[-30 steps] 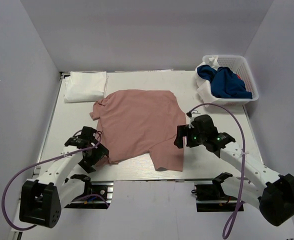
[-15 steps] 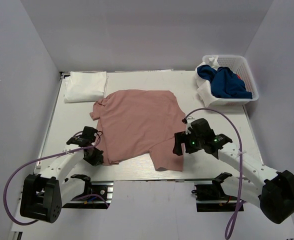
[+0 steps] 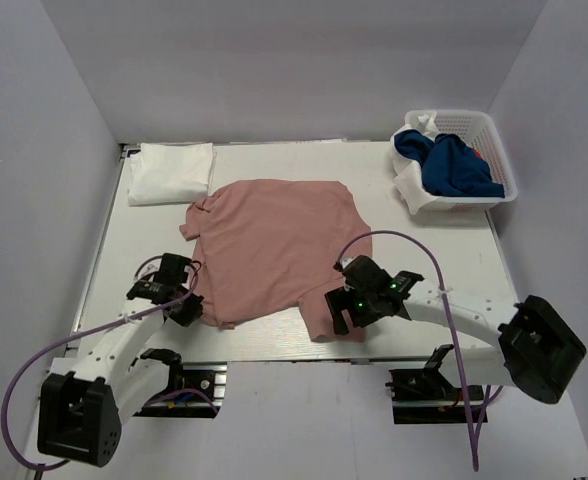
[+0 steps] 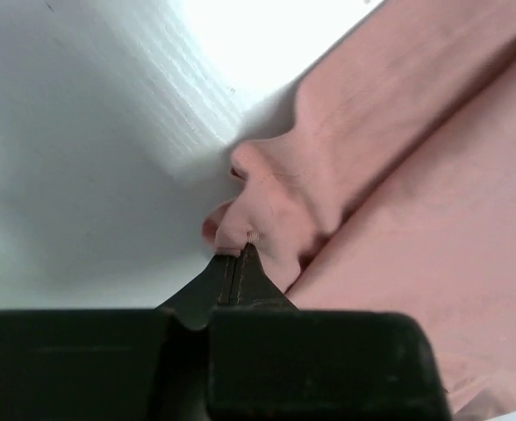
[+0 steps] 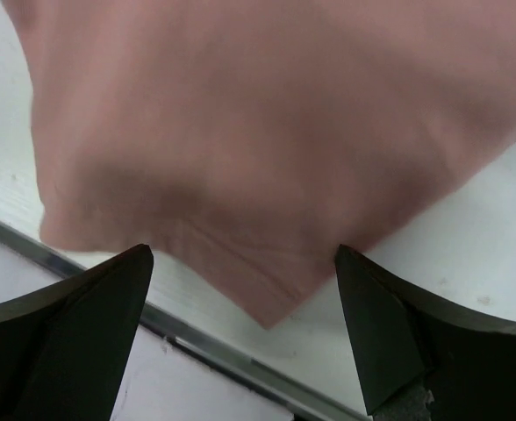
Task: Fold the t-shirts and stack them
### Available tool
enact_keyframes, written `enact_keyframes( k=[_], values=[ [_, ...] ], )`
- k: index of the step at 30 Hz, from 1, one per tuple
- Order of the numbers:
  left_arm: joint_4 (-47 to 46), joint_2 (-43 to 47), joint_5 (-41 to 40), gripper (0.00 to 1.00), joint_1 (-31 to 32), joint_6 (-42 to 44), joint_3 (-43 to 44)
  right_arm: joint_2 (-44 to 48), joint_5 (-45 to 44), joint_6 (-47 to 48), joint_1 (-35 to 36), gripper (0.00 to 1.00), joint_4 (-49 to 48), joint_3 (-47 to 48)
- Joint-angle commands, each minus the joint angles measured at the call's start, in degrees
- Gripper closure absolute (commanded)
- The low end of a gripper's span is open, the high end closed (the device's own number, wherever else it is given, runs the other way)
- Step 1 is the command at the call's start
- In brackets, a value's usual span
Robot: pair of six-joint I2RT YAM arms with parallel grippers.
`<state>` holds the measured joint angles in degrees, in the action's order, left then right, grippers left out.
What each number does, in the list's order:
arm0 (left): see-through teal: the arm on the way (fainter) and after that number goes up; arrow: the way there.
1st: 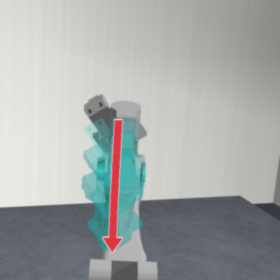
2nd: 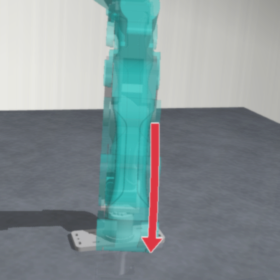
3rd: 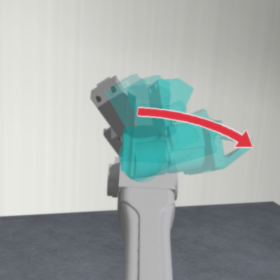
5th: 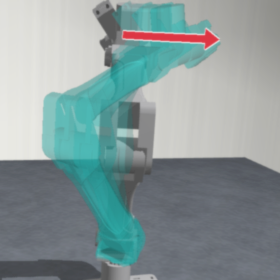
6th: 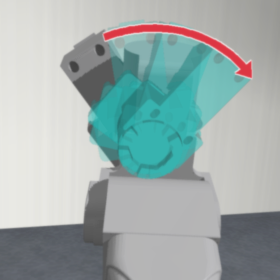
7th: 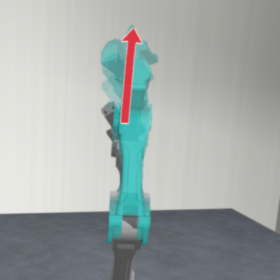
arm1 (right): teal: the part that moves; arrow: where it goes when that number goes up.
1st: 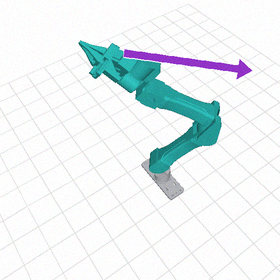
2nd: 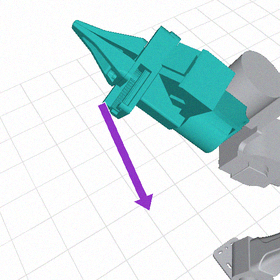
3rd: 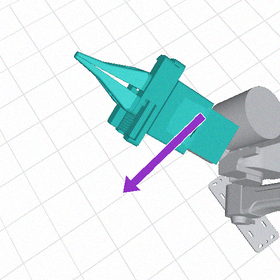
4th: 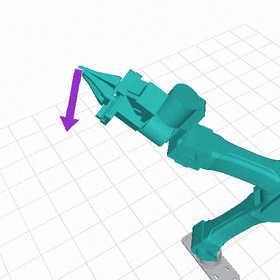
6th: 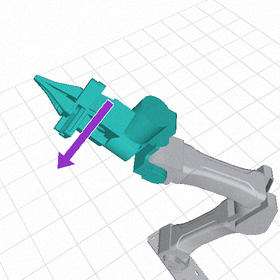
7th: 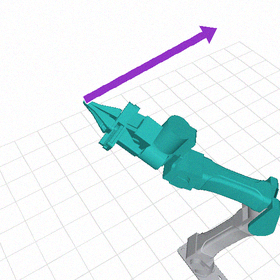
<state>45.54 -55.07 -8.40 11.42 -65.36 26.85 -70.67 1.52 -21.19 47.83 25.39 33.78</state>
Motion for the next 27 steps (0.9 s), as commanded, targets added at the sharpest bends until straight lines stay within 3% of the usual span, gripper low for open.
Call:
enact_keyframes(
  k=[1,3,5,6,7,8,12,16,22,27],
  values=[
    [2.09,4.7,-5.21,1.0,0.01,0.76,2.76,-4.98,-8.72,-3.5,3.92,0.1,2.3,1.2],
    [4.46,6.54,-7.14,1.0,0.01,0.76,4.6,-7.27,-11.08,-4.73,5.77,0.2,1.6,1.99],
    [5.0,7.6,-8.2,1.0,0.01,0.76,6.1,-8.85,-13.11,-6.75,6.48,0.4,1.51,2.25],
    [5.52,8.13,-8.21,1.0,0.01,1.29,6.11,-9.3,-19.04,-7.72,6.66,0.55,2.64,2.86],
    [5.53,8.83,-8.82,1.0,0.01,1.29,6.89,-9.92,-21.88,-10.42,6.57,0.9,4.91,3.22],
    [5.53,8.84,-8.82,1.0,0.01,1.29,7.94,-9.31,-26.7,-11.93,6.31,1.0,6.24,4.27],
    [4.13,9.45,-9.87,1.0,0.01,2.7,12.6,-3.87,-29.91,-10.9,5.87,1.0,5.65,9.97],
    [2.28,9.98,-13.3,1.0,0.01,4.72,22.59,3.42,-36.2,-7.47,4.9,1.0,3.97,19.09],
    [-3.96,10.6,-19.37,1.0,0.01,9.02,36.33,12.4,-48.88,4.03,3.58,1.0,-10.94,28.43],
    [-4.76,11.82,-24.29,1.0,-0.52,10.61,48.88,16.62,-54.25,15.44,3.49,1.0,-15.89,39.33]
  ],
)
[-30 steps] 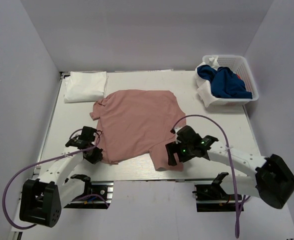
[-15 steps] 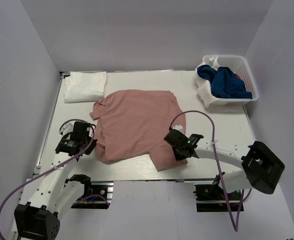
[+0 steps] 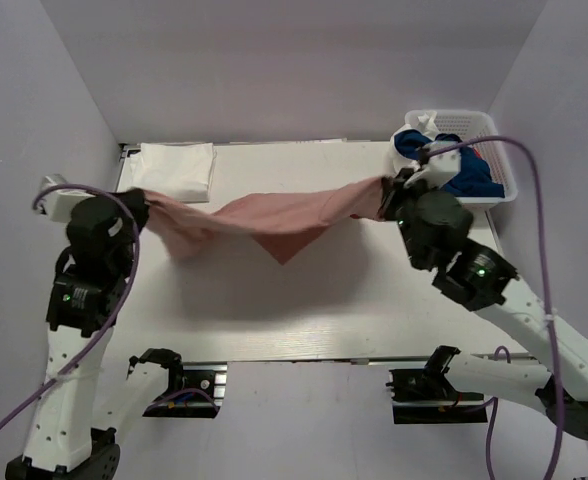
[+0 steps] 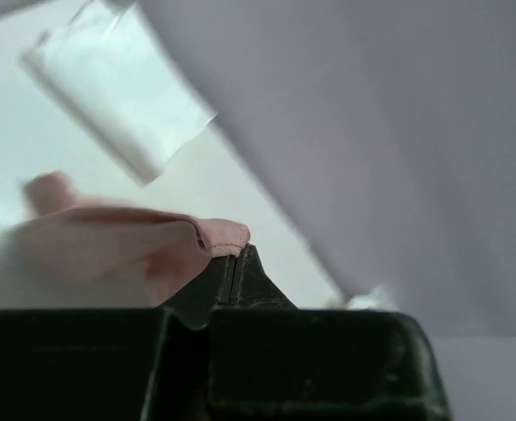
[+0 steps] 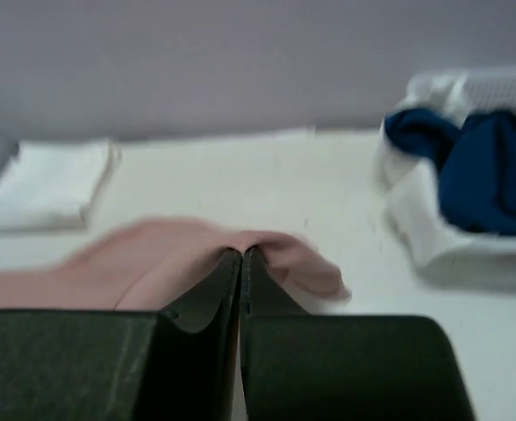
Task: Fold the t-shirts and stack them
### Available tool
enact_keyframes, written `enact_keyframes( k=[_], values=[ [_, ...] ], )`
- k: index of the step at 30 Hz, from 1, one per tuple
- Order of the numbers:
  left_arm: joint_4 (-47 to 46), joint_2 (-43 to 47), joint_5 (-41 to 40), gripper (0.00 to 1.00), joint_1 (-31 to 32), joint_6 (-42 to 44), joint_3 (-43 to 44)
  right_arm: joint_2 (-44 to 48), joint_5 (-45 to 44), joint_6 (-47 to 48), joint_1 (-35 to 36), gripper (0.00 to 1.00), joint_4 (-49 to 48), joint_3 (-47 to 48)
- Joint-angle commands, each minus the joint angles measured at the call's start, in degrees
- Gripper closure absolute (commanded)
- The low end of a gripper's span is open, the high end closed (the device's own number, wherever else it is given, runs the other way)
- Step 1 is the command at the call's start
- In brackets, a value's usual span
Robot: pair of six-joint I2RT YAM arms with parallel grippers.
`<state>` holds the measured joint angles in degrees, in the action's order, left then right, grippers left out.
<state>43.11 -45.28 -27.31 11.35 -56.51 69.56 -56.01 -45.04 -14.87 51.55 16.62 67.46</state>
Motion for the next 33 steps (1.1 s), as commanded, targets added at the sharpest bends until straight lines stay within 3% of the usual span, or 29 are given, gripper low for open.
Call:
enact_keyframes(
  k=[1,6,11,14,17,21,26,30,33],
  values=[
    [-4.42,2.03,-5.39,1.0,-0.46,2.45,7.33,2.3,-7.87,10.38,-0.13,1.0,-9.65,8.8],
    [-9.53,2.92,-1.09,1.0,-0.46,8.61,16.98,3.89,-2.7,20.49,-0.13,1.0,-10.31,18.48],
    [-9.54,0.02,4.98,1.0,-0.46,13.09,27.98,3.01,8.46,23.48,0.04,1.0,-2.07,38.29],
    [-8.84,-1.65,8.49,1.0,-0.46,14.49,36.49,1.17,15.23,24.1,-0.05,1.0,3.47,44.75],
    [-8.31,-1.66,11.4,1.0,-0.46,14.5,39.77,1.25,22.07,24.19,-0.31,1.0,6.49,54.59],
    [-8.31,0.01,12.02,1.0,-0.46,14.5,40.39,4.24,23.51,24.98,-0.13,1.0,4.13,53.13],
    [-7.69,0.72,12.71,1.0,-0.98,13.97,39.78,5.82,17.19,28.49,-0.13,1.0,-1.22,47.51],
    [-7.69,-0.42,12.02,1.0,-0.98,13.44,34.96,7.67,4.47,32.97,-0.04,1.0,-13.77,33.22],
    [-9.79,-0.43,10.09,1.0,-0.98,12.31,25.32,6.79,-5.48,40.59,0.04,1.0,-23.27,21.77]
  ],
)
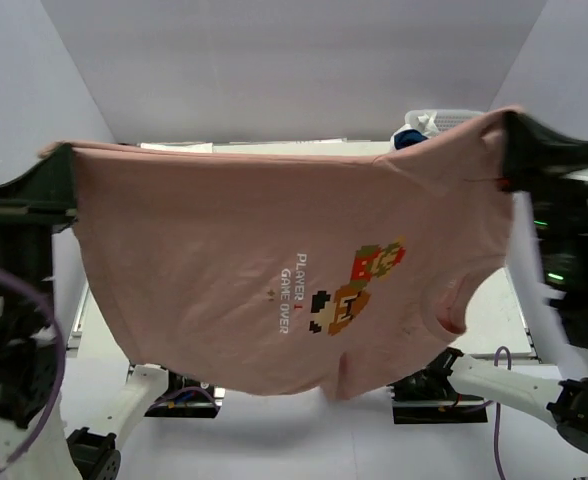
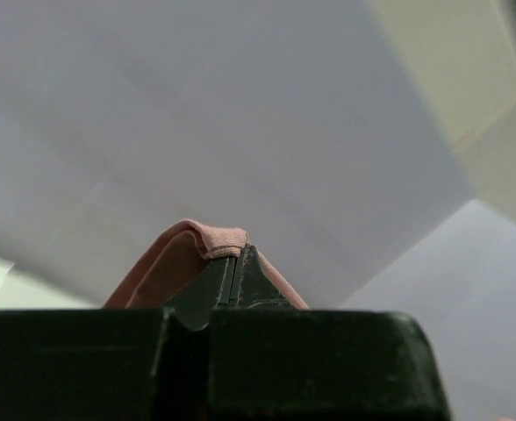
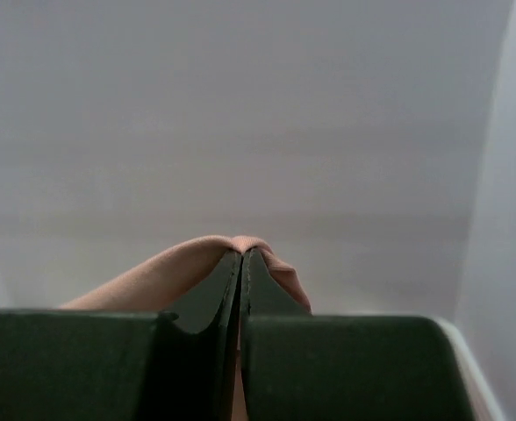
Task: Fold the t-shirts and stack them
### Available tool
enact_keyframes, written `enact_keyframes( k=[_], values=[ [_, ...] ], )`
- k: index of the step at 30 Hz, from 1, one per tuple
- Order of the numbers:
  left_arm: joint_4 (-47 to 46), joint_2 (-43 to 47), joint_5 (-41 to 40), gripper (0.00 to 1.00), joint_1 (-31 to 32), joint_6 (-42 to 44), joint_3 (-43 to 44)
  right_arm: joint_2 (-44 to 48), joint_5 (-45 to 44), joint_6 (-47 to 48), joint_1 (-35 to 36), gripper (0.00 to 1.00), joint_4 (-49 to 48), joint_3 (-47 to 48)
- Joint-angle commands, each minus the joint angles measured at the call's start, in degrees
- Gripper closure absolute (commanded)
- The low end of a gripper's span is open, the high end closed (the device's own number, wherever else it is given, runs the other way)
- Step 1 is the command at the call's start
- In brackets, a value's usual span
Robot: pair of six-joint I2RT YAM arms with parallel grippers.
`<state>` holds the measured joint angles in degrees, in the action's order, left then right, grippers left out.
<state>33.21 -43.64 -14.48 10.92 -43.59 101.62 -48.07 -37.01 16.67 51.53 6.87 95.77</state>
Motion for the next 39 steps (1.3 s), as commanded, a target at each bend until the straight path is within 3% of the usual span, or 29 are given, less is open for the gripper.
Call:
enact_keyframes(
  k=[1,3,4,6,10,13,17,19,25,31,32,33,34,35,37,38,39],
  values=[
    [-0.6,-2.67,-3.27,1.0,-0.55,-0.62,-9.23,-1.58,-17.7,11.52,0.15,1.0,-25.13,-11.52],
    [-2.27,-3.29,-5.11,1.0,-0.55,-2.01,-16.5,-5.0,-23.61,21.25,-0.29,1.0,-33.03,-18.66],
    [-3.49,-3.91,-6.16,1.0,-0.02,-2.02,-18.55,-7.19,-25.02,23.3,-0.29,1.0,-44.03,-24.43],
    [-4.46,-6.8,-8.19,1.0,-0.02,-3.42,-23.98,-10.53,-28.46,25.7,-1.6,1.0,-49.12,-27.2],
    [-7.63,-13.91,-11.17,1.0,-0.54,-4.13,-30.77,-17.72,-28.82,16.84,-6.94,1.0,-46.96,-32.83],
    [-10.7,-21.1,-13.45,1.0,-0.55,-4.13,-34.47,-24.49,-29.08,6.74,-12.12,1.0,-38.45,-31.96],
    [-14.56,-32.08,-14.96,1.0,-0.55,-4.13,-35.27,-33.02,-25.92,0.57,-16.8,1.0,-29.85,-29.17],
    [-15.62,-37.11,-14.18,1.0,-1.16,-3.61,-33.43,-38.81,-21.01,-5.37,-19.87,1.0,-24.14,-27.13],
    [-19.76,-59.05,-9.43,1.0,-3.09,-2.55,-21.66,-52.62,-12.14,-8.58,-25.59,1.0,-18.83,-14.76],
    [-19.06,-78.24,-7.23,1.0,-4.93,-0.27,2.03,-69.85,0.69,-9.98,-30.86,1.0,-14.7,5.08],
    [-18.45,-81.05,-7.23,1.0,-4.94,-0.26,5.31,-77.18,1.76,-10.33,-31.66,1.0,-13.65,7.83],
    [-17.66,-86.82,-5.92,0.95,-5.55,-0.26,8.73,-79.95,4.12,-10.34,-32.53,1.0,-13.12,14.82],
    [-15.65,-89.49,-4.17,0.62,-6.25,-0.26,16.08,-83.03,5.01,-10.51,-32.8,0.96,-10.07,22.81],
    [-14.76,-91.95,0.37,0.47,-6.26,0.43,19.72,-91.32,7.28,-11.3,-34.03,0.8,-8.91,31.24],
    [-13.27,-97.22,5.23,0.29,-6.87,1.75,27.44,-94.82,7.75,-12.44,-34.13,0.1,-3.66,40.58],
    [-13.26,-97.25,6.9,0.11,-6.87,2.45,28.1,-95.36,9.31,-12.8,-34.47,0.1,-2.58,40.55],
    [-14.22,-97.25,9.53,0.0,-6.87,3.94,28.1,-93.27,9.5,-13.41,-34.13,0.1,-2.31,39.16]
  ],
)
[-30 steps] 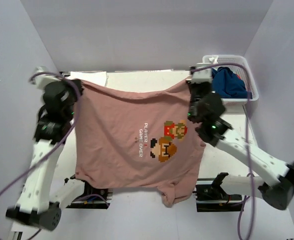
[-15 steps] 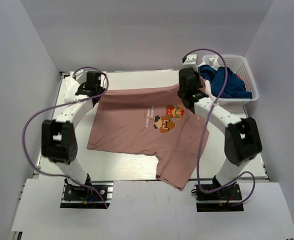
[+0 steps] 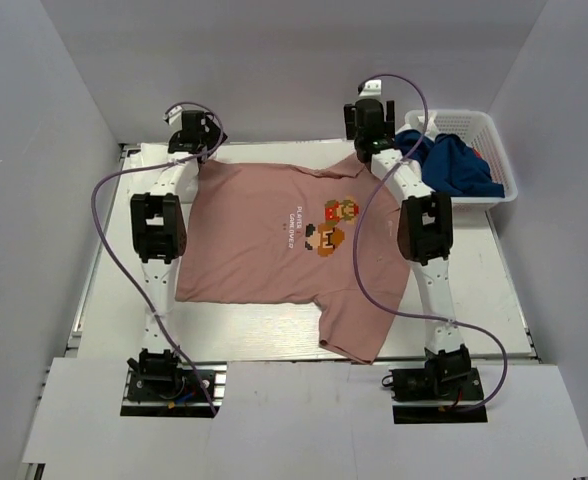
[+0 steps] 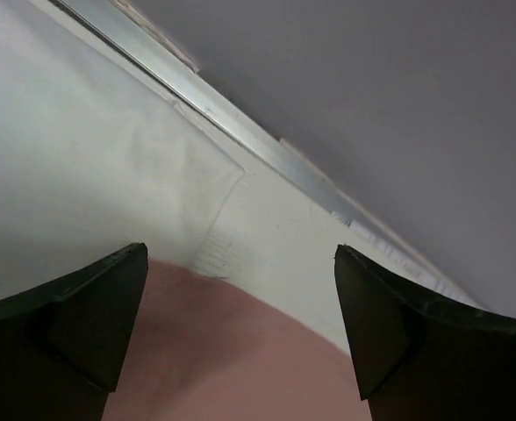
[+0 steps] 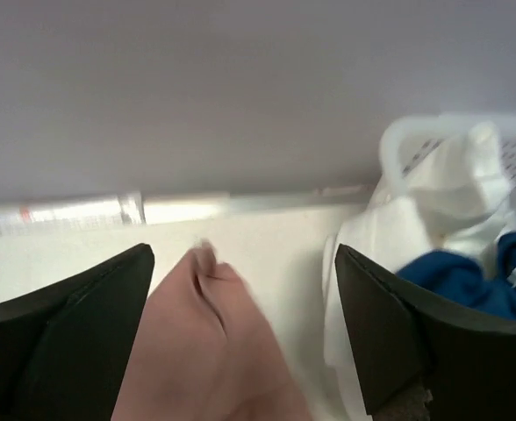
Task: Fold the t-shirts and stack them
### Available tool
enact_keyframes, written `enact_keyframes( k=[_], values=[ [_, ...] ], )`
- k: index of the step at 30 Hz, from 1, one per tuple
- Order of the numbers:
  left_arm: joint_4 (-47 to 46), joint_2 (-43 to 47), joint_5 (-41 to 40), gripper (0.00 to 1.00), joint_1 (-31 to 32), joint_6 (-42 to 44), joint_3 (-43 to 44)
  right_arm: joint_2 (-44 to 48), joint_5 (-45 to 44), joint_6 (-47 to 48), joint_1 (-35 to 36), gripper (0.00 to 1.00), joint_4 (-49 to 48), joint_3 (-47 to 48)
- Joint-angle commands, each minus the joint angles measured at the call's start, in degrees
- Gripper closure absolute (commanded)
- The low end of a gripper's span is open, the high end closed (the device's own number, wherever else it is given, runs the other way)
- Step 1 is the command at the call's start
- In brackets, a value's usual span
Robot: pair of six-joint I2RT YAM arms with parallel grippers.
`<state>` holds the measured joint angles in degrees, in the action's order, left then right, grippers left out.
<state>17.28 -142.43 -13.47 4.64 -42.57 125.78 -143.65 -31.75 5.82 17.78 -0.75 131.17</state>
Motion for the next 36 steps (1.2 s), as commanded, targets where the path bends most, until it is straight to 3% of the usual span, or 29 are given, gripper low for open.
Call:
enact_keyframes(
  k=[1,2,4,7,10,17,22,26,29,34,36],
  values=[
    [-0.56,3.8,9.68,0.0,-0.6,2.93,0.91,6.5,5.11,-2.66,-0.2,0.1,3.06,1.65],
    [-2.14,5.48,12.04,0.0,-0.6,3.62,-1.3,9.24,8.6,-2.31,-0.03,0.1,1.39,-9.07],
    [-4.61,9.61,12.76,0.0,-0.6,3.63,-8.66,19.42,12.3,-2.13,0.76,0.1,-3.72,-19.31],
    [-6.56,17.52,10.67,0.0,0.01,4.86,-16.16,27.8,15.74,-2.66,1.46,0.1,-3.3,-27.01],
    [-3.4,24.9,9.17,0.0,0.54,5.56,-22.4,34.22,18.2,-4.32,2.78,0.1,0.49,-33.25],
    [2.49,45.26,13.04,0.0,0.54,6.27,-45.15,52.76,24.09,-15.31,5.42,0.1,-1.35,-60.73],
    [14.34,60.14,7.77,0.0,0.54,-2.75,-62.47,65.48,32.95,-19.98,7.78,0.1,2.41,-76.74],
    [20.41,69.82,5.31,0.0,-0.16,-7.43,-77.13,71.83,32.81,-18.31,12.35,0.1,14.6,-81.16],
    [24.2,75.1,4.78,0.0,-0.69,-11.04,-83.4,76.32,33.59,-16.81,18.5,0.1,22.98,-83.97],
    [24.82,75.82,2.66,0.0,-1.22,-12.98,-88.85,76.24,29.47,-20.93,31.07,0.1,34.31,-87.48],
    [24.3,73.45,3.28,0.06,-1.83,-13.6,-89.91,76.94,27.79,-24.1,35.2,0.1,35.2,-88.28]
  ],
)
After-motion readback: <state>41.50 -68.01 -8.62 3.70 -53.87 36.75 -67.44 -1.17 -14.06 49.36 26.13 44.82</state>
